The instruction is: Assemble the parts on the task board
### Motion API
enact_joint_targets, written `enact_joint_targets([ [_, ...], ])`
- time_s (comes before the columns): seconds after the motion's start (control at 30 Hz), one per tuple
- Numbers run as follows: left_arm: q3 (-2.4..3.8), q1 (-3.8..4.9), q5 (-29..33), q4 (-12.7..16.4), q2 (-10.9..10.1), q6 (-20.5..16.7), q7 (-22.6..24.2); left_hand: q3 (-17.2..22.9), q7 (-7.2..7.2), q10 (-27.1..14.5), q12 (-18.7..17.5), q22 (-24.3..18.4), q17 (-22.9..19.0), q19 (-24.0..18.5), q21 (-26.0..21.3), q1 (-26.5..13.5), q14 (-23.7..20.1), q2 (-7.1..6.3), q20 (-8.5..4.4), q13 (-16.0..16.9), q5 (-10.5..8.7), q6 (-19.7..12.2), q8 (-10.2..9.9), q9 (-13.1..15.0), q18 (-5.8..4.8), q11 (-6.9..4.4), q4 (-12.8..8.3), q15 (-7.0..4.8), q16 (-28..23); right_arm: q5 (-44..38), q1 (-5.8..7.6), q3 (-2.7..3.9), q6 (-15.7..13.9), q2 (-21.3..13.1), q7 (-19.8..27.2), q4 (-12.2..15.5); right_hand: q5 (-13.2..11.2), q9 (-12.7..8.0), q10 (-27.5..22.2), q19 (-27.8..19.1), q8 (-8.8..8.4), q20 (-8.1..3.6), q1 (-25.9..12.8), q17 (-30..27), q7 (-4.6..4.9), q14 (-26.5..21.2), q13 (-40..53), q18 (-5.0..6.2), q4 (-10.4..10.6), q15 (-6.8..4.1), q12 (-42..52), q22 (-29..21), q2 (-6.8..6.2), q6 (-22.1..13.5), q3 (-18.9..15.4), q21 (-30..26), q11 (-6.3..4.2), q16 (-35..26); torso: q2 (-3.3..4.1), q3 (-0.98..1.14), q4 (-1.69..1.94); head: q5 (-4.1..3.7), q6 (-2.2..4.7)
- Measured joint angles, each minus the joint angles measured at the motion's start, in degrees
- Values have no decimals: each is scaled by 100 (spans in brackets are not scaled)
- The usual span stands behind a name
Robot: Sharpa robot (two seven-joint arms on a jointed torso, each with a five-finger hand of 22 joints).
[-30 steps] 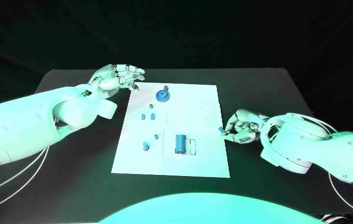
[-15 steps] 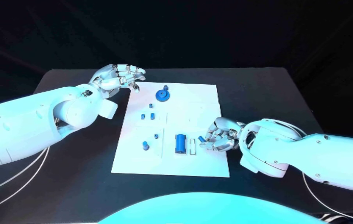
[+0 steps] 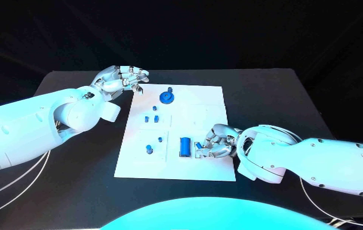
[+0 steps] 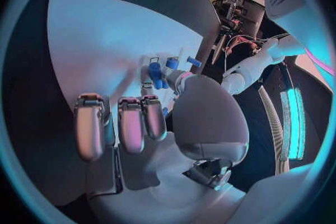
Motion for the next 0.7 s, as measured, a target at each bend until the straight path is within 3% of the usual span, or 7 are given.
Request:
enact_joint_targets([
  [0.27,0,-1,0,3,0,10,-8,-10,12,0,0,-5,0,0,0,0,0,0,0,-3,0,-12,0,0,0,0,10,0,0,58,-5,1,-1,63,-10,-101,1,9,0,0,25,0,-223,0,0,0,0,0,6,0,0,-1,-24,0,28,0,0,0,2,-7,2,3,5],
  [0.7,-1,-1,0,11,-12,21,-19,-15,21,0,0,-5,4,0,0,0,0,0,0,-6,0,-21,0,1,0,0,15,0,0,75,-27,2,55,171,-62,-213,2,2,0,0,28,0,-279,4,0,0,0,0,20,0,0,-2,-38,0,14,0,0,0,3,-8,5,13,-10],
])
